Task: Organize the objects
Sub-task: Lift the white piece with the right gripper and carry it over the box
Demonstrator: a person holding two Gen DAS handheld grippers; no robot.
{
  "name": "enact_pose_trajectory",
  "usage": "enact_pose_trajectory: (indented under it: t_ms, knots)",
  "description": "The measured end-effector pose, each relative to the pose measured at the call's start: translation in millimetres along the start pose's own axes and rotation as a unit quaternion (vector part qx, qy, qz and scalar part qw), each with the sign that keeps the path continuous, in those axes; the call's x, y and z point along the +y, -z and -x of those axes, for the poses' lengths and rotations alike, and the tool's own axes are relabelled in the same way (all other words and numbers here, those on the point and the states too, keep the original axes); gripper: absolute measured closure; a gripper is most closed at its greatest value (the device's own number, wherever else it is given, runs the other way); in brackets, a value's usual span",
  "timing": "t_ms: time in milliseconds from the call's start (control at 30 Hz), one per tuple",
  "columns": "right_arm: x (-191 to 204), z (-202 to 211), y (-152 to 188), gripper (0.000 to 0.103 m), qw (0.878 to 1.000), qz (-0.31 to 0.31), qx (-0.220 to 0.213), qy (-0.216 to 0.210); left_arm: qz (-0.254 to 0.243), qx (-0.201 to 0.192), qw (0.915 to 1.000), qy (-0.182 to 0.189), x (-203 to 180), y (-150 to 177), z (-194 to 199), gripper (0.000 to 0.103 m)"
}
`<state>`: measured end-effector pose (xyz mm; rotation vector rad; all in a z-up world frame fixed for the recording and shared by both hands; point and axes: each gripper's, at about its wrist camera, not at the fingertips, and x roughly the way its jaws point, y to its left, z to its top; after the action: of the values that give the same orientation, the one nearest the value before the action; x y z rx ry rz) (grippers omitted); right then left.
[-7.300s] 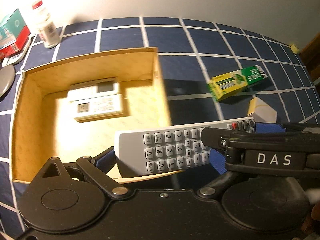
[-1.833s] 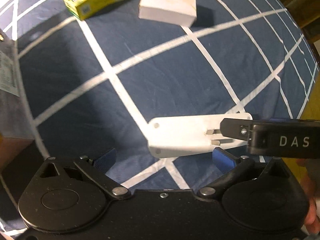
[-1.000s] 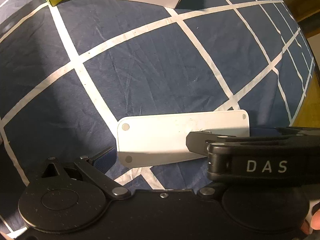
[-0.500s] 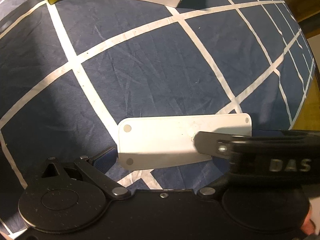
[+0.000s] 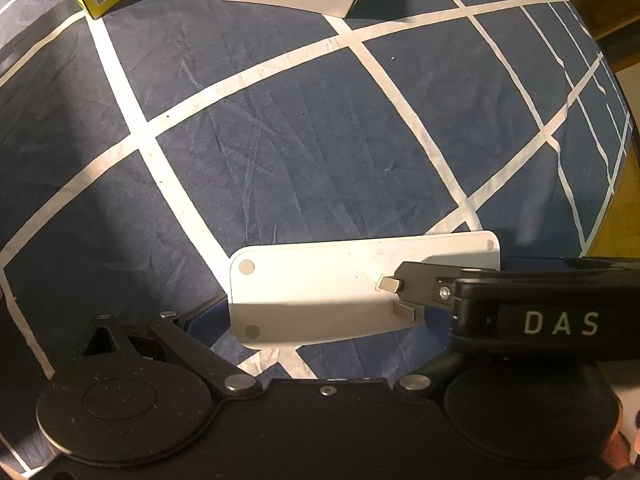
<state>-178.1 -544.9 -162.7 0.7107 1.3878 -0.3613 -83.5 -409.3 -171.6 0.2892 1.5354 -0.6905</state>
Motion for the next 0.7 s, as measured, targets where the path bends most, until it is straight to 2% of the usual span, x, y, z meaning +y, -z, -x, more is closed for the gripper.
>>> enact_pose_trajectory:
  t_ms: [200, 267, 300, 700]
  knots:
    - [-3, -3, 2, 0.009, 1.000, -0.002, -0.014, -0.012, -0.008, -0.003, 0.9999, -0.008, 1, -2, 1, 0.001]
    - [-2, -2, 2, 0.014, 1.000, 0.004, -0.017, -0.016, -0.009, -0.004, 0.9999, -0.009, 1, -2, 1, 0.001]
    - [-2, 0, 1, 0.021, 1.000, 0.008, -0.019, -0.022, -0.010, -0.004, 0.9999, -0.009, 1, -2, 2, 0.001]
    - [10, 11, 2, 0.022, 0.999, 0.019, -0.028, -0.020, -0.003, -0.012, 0.9999, -0.011, 5, 1, 17, 0.003]
